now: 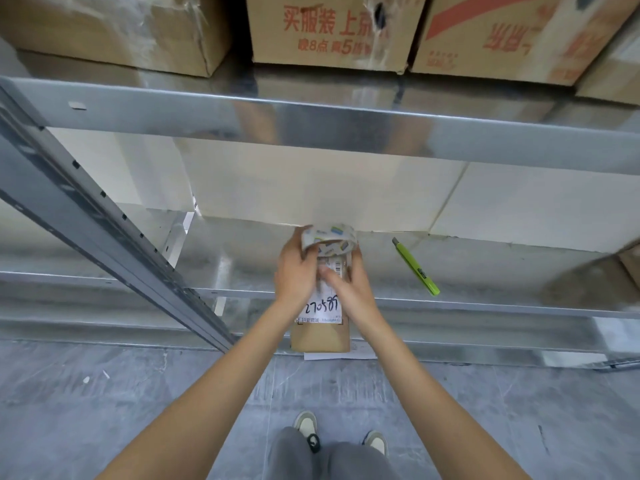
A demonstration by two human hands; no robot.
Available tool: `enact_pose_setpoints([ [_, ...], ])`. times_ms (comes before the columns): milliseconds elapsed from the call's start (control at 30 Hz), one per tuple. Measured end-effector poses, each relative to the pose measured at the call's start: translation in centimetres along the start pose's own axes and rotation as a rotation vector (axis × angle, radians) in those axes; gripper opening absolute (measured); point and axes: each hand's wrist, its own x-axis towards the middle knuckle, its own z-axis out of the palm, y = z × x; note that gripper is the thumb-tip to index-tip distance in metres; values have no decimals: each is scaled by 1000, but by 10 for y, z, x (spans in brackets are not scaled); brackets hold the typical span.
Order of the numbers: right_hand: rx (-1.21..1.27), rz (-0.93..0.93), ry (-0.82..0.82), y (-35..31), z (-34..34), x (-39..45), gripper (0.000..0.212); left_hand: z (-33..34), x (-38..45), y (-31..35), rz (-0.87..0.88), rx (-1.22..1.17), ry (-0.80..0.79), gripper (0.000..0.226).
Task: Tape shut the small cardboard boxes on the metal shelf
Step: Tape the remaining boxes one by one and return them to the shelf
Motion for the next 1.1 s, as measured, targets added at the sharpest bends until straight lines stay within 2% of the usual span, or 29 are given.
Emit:
enact_pose_setpoints([
  [67,-58,-61,56,2,-2,4,63,13,-2,-2,5,105,-34,29],
  [200,-75,-66,71,2,-7,13,48,19,6,4,6,129,-56,38],
  [300,-58,-58,46,-1,-6,15,60,6,17,6,5,159,-29,38],
  [367,-87,-51,25,-1,-7,15,68,-10,26,5,31,201,29,30],
  [467,-108,-45,9,0,-8,16,70,-44,37,-4,6,216,65,20],
  [600,-87,-37,7,0,-9,16,69,-74,39,-21,-25,231,25,27],
  [700,-112,-28,-4,0,-9,16,70,-69,38,-28,-43,209,39,27],
  [733,-188,-33,-14,1,-10,17,71,-65,38,-29,-65,187,57,27],
  [800,-596,-53,-16,3,-12,18,73,-58,37,-31,-100,169,76,26],
  [867,-1002,-89,30,5,-14,19,85,-55,37,-36,-100,204,84,23],
  [900,-1106,-106,53,3,-13,18,95,-54,36,-39,-86,242,88,22],
  [1033,-1251,-95,49,-5,17,18,126,-49,34,-49,-71,284,111,24],
  [1100,-1261,-114,27,-6,32,16,120,-48,35,-51,-70,282,117,24],
])
